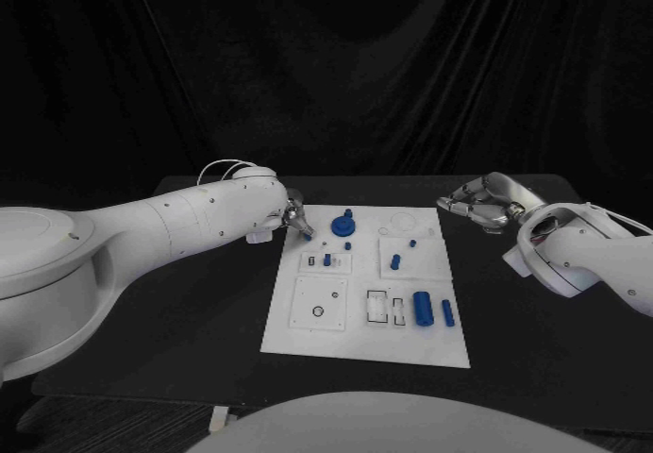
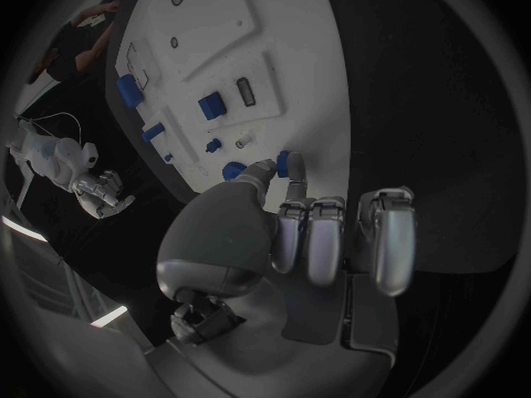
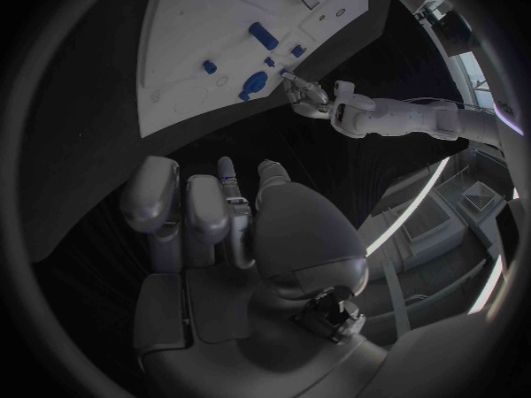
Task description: Assemble the parts on the task board
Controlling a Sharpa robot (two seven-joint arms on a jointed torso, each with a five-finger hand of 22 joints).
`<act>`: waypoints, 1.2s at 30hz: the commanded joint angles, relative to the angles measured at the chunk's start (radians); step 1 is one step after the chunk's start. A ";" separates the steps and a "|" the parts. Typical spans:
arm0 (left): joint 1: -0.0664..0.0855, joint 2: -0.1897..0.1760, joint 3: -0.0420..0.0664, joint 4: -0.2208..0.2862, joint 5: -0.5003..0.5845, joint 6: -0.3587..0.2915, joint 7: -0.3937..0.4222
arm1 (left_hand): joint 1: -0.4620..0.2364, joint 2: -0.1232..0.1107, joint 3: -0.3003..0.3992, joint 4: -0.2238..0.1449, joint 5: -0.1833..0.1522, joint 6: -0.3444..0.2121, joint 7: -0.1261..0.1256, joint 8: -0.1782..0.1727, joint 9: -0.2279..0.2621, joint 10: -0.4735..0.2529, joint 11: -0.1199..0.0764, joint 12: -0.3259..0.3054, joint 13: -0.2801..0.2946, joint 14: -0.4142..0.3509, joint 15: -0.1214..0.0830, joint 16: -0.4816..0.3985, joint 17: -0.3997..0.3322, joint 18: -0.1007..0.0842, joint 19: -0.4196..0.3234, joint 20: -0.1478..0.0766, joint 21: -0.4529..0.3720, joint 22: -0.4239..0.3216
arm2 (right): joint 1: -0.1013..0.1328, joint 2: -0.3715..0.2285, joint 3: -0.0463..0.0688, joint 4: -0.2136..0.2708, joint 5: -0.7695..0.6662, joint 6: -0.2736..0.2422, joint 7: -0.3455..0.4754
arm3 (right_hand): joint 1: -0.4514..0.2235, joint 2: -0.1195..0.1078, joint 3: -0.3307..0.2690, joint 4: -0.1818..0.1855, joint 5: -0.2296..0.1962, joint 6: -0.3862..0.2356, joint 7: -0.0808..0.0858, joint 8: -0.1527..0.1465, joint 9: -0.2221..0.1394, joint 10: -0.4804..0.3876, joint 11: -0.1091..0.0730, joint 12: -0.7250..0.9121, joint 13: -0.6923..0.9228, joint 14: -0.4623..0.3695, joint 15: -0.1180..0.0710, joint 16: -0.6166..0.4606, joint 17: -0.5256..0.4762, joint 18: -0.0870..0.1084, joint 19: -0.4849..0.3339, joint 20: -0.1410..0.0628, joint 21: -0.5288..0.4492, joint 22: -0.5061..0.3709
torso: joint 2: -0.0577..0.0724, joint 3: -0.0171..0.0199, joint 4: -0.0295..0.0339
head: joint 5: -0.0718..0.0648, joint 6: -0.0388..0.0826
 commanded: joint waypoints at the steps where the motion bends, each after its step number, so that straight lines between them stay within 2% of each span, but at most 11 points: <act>1: -0.002 0.002 0.001 0.003 0.001 0.009 0.017 | 0.009 -0.005 0.027 -0.011 0.011 0.007 0.001 -0.008 0.001 0.104 -0.001 -0.001 0.263 0.107 -0.001 0.003 0.263 0.000 0.029 -0.002 -0.007 0.219 | -0.003 -0.001 0.001 0.000 -0.001 0.007 -0.012 | 0.013 -0.001 0.003 0.004 0.002 0.006 -0.002 0.003 -0.001 0.046 0.002 -0.002 0.007 0.023 -0.006 0.000 -0.002 0.003 0.028 0.006 -0.003 0.062 | 0.000 0.0002 0.0003 | 0.000 0.000; 8: -0.002 -0.001 0.001 0.006 0.001 0.007 0.019 | 0.008 -0.019 0.086 -0.028 0.029 0.007 0.001 -0.011 0.005 0.104 -0.001 -0.001 0.263 0.107 -0.002 0.003 0.263 0.001 0.028 -0.003 -0.009 0.220 | -0.004 -0.002 0.001 0.000 -0.001 0.008 -0.012 | 0.013 0.000 0.003 0.004 0.002 0.006 -0.002 0.003 -0.001 0.046 0.002 -0.002 0.007 0.023 -0.006 0.000 -0.002 0.003 0.028 0.006 -0.003 0.062 | 0.000 0.0000 0.0000 | 0.001 0.000; 9: -0.002 -0.002 0.001 0.007 0.001 0.006 0.020 | 0.006 -0.026 0.108 -0.036 0.048 0.008 0.001 -0.011 0.007 0.104 -0.001 -0.001 0.263 0.107 -0.002 0.003 0.263 0.001 0.028 -0.003 -0.009 0.221 | -0.004 -0.002 0.001 -0.001 -0.001 0.009 -0.013 | 0.013 0.000 0.003 0.004 0.002 0.006 -0.002 0.003 -0.001 0.046 0.002 -0.002 0.007 0.023 -0.006 0.000 -0.002 0.003 0.028 0.006 -0.003 0.062 | 0.000 0.0001 0.0000 | 0.001 0.000; 12: -0.002 -0.006 0.001 0.012 0.001 0.001 0.024 | 0.003 -0.035 0.133 -0.045 0.055 0.011 0.001 -0.011 0.009 0.104 -0.002 -0.001 0.263 0.107 -0.002 0.003 0.263 0.001 0.028 -0.004 -0.011 0.221 | -0.005 -0.001 0.001 -0.002 -0.001 0.010 -0.013 | 0.013 0.002 0.004 0.005 0.002 0.006 -0.002 0.003 -0.001 0.046 0.002 -0.003 0.007 0.023 -0.006 0.000 -0.002 0.003 0.028 0.006 -0.004 0.062 | 0.000 0.0000 0.0000 | 0.003 0.000; 18: -0.002 -0.022 0.001 0.035 0.001 -0.017 0.038 | -0.004 -0.063 0.212 -0.078 0.097 0.023 -0.001 -0.010 0.013 0.104 -0.004 -0.001 0.263 0.107 -0.004 0.003 0.263 0.000 0.031 -0.005 -0.009 0.223 | -0.006 0.000 0.001 -0.004 -0.001 0.014 -0.014 | 0.013 0.003 0.004 0.005 0.002 0.006 -0.002 0.003 -0.001 0.046 0.002 -0.003 0.007 0.023 -0.006 0.000 -0.004 0.003 0.027 0.006 -0.005 0.062 | 0.000 0.0002 0.0000 | 0.004 0.000; 24: 0.002 -0.052 0.001 0.082 0.001 -0.017 0.039 | -0.012 -0.075 0.235 -0.087 0.097 0.035 -0.003 -0.008 0.013 0.104 -0.006 -0.001 0.263 0.107 -0.006 0.003 0.263 0.000 0.031 -0.006 -0.009 0.223 | -0.007 -0.002 0.001 -0.005 -0.001 0.018 -0.017 | 0.013 0.003 0.004 0.006 0.002 0.006 -0.001 0.003 -0.001 0.046 0.002 -0.003 0.006 0.023 -0.006 0.000 -0.003 0.003 0.027 0.007 -0.005 0.062 | 0.000 -0.0001 0.0001 | 0.001 0.000; 28: 0.012 -0.073 0.001 0.115 0.001 -0.002 0.031 | -0.014 -0.078 0.238 -0.089 0.095 0.037 -0.004 -0.008 0.012 0.104 -0.006 -0.001 0.263 0.107 -0.006 0.003 0.263 0.001 0.029 -0.006 -0.012 0.222 | -0.007 -0.004 0.001 -0.005 -0.001 0.019 -0.018 | 0.013 0.003 0.004 0.006 0.002 0.006 -0.001 0.003 -0.001 0.046 0.002 -0.003 0.006 0.023 -0.006 0.000 -0.003 0.003 0.027 0.007 -0.005 0.062 | -0.001 0.0002 0.0006 | 0.000 0.000; 33: 0.040 -0.103 0.001 0.165 0.001 0.028 0.018 | -0.017 -0.081 0.243 -0.091 0.092 0.039 -0.004 -0.009 0.012 0.104 -0.006 -0.001 0.263 0.107 -0.006 0.003 0.263 0.001 0.029 -0.006 -0.013 0.222 | -0.007 -0.006 0.001 -0.004 -0.001 0.021 -0.020 | 0.013 0.004 0.005 0.006 0.002 0.006 -0.001 0.003 -0.002 0.045 0.002 -0.003 0.005 0.023 -0.006 -0.001 -0.004 0.003 0.027 0.007 -0.006 0.062 | -0.001 -0.0001 0.0005 | -0.002 0.000; 36: 0.054 -0.122 0.001 0.197 0.001 0.044 0.011 | -0.029 -0.086 0.254 -0.091 0.080 0.040 -0.003 -0.013 0.008 0.104 -0.006 -0.001 0.263 0.107 -0.006 0.003 0.263 0.002 0.026 -0.007 -0.019 0.220 | -0.007 -0.006 0.001 -0.004 -0.001 0.021 -0.020 | 0.013 0.004 0.005 0.006 0.002 0.006 -0.001 0.003 -0.002 0.045 0.002 -0.003 0.005 0.023 -0.006 -0.001 -0.004 0.003 0.027 0.007 -0.006 0.062 | -0.001 -0.0001 0.0000 | 0.000 0.000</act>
